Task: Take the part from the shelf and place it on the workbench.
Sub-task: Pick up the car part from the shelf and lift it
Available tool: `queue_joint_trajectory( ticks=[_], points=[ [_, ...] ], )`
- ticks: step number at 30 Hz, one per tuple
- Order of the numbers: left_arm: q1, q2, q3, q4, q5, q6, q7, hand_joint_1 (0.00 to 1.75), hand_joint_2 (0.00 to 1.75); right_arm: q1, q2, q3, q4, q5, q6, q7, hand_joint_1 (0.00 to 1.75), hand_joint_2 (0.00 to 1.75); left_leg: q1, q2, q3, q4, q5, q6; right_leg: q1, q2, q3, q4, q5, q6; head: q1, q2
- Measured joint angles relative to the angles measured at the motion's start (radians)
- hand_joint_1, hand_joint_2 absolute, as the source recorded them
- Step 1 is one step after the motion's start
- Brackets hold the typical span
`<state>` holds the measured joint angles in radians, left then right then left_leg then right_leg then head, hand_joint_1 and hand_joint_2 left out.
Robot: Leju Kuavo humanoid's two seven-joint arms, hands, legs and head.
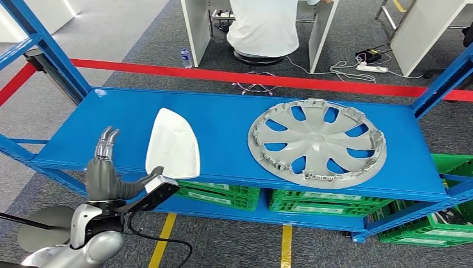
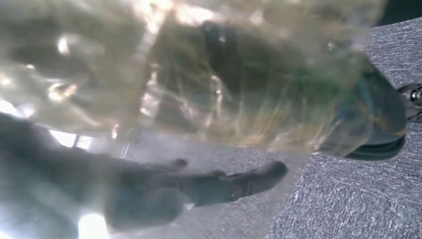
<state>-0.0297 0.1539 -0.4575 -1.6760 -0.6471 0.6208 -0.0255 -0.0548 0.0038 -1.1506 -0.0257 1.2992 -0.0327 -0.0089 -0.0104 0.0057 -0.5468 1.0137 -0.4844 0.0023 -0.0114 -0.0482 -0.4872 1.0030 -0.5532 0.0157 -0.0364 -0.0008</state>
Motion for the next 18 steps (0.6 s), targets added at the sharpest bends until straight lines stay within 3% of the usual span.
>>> queue_joint_trajectory(
  ticks=[18],
  points=[
    [0.001, -0.019, -0.027, 0.09, 0.35, -0.033, -0.101, 0.0, 1.75, -0.005, -0.002, -0.042, 0.0, 0.07, -0.001, 0.0, 0.0, 0.0, 0.0, 0.0, 0.0, 0.0, 0.0, 0.0, 0.0, 0.0, 0.0, 0.0, 0.0, 0.0, 0.0, 0.0]
  ],
)
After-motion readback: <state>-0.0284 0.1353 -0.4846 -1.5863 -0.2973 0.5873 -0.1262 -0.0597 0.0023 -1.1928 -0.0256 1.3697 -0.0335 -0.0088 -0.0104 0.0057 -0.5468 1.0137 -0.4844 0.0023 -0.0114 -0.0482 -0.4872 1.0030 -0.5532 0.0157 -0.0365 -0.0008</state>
